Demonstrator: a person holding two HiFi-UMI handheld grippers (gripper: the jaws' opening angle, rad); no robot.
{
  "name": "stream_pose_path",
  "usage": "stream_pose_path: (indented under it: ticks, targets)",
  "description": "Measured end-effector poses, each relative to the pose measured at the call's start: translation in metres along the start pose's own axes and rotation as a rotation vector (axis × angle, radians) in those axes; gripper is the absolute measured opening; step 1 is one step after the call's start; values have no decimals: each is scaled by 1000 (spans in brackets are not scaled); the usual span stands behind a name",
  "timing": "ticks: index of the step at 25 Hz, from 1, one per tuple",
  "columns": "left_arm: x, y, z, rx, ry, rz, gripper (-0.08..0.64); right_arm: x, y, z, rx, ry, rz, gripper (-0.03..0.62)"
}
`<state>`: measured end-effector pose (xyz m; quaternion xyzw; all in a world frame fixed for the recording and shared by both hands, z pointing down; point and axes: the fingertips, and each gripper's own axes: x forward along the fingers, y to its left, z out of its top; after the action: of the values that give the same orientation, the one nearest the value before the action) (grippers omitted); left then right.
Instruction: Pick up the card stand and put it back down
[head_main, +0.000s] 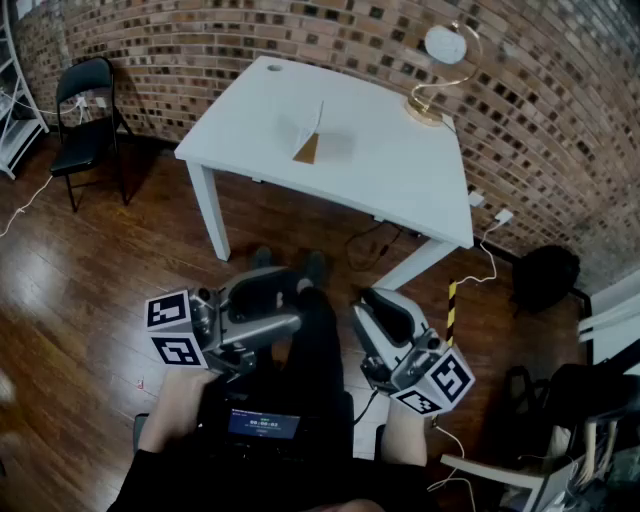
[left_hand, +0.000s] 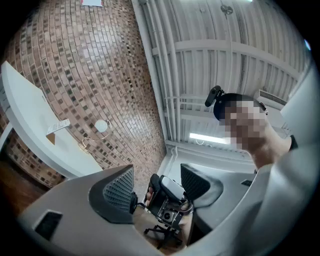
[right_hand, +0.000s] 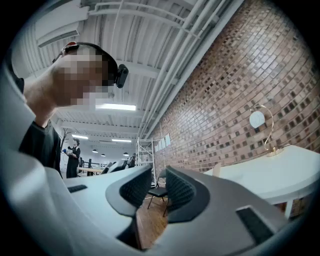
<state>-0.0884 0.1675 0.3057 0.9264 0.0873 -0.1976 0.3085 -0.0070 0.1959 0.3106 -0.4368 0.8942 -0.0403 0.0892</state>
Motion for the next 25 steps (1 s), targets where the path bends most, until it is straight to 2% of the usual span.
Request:
stream_pose_path:
  ticks: [7,11,17,25]
  targets:
    - [2,58,17,0,1,19,284,42,-47,-14,20,-6,4,118]
    - [4,72,22,14,-10,19,284,55,-64,-22,2,9,-6,124]
    - [13,90,44,44,-26,15,284,77,-101,-15,-58,26,-66,141]
    - [25,122,68,63,-51,15,284,105,-144,-15,-58,47,-67,147]
